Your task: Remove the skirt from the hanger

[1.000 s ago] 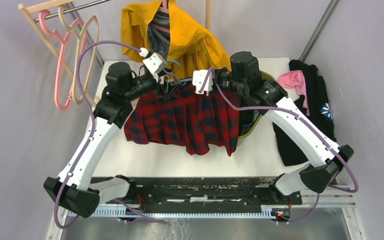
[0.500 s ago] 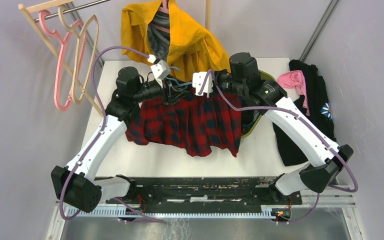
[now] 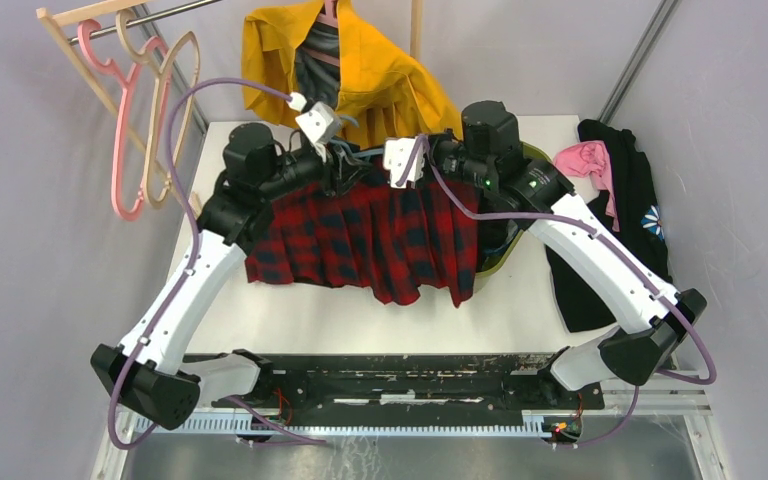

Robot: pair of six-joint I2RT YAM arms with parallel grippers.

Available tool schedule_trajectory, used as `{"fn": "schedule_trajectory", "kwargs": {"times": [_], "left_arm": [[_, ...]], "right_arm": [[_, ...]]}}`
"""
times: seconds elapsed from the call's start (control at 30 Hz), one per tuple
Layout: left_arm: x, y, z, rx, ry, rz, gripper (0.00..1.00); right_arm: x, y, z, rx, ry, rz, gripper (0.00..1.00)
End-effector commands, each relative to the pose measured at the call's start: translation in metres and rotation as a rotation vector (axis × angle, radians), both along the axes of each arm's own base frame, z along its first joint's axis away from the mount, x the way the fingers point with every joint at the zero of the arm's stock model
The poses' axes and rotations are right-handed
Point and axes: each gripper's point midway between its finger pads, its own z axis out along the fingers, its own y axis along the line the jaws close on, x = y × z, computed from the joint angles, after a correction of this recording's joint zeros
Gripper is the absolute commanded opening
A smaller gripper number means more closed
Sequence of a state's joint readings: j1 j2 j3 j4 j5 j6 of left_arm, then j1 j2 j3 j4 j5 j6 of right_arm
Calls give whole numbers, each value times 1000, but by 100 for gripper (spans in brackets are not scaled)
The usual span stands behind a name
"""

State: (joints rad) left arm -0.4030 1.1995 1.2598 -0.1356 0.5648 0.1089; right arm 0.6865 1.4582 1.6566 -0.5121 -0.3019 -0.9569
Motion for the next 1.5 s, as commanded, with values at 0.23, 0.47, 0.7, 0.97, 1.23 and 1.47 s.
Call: {"fn": "schedule_trajectory", "kwargs": {"times": [0.23, 0.47, 0.7, 0.97, 1.23, 1.47], "left_arm": [[5, 21, 123, -183, -233, 140, 3], [3, 8, 117, -223, -187, 112, 3], [-4, -6, 114, -238, -179, 53, 3], [-49, -53, 49, -124, -90, -355, 3], [-57, -34, -4, -25, 91, -437, 32], [-53, 19, -11, -27, 180, -286, 81]], "right_arm": [[27, -1, 39, 88, -137, -102, 5], [41, 3, 45, 113, -155, -137, 9], [46, 7, 50, 136, -155, -143, 9], [43, 4, 62, 156, -182, -145, 4], [21, -6, 89, 113, -232, -85, 1], [23, -30, 75, 57, -221, -140, 1]]}}
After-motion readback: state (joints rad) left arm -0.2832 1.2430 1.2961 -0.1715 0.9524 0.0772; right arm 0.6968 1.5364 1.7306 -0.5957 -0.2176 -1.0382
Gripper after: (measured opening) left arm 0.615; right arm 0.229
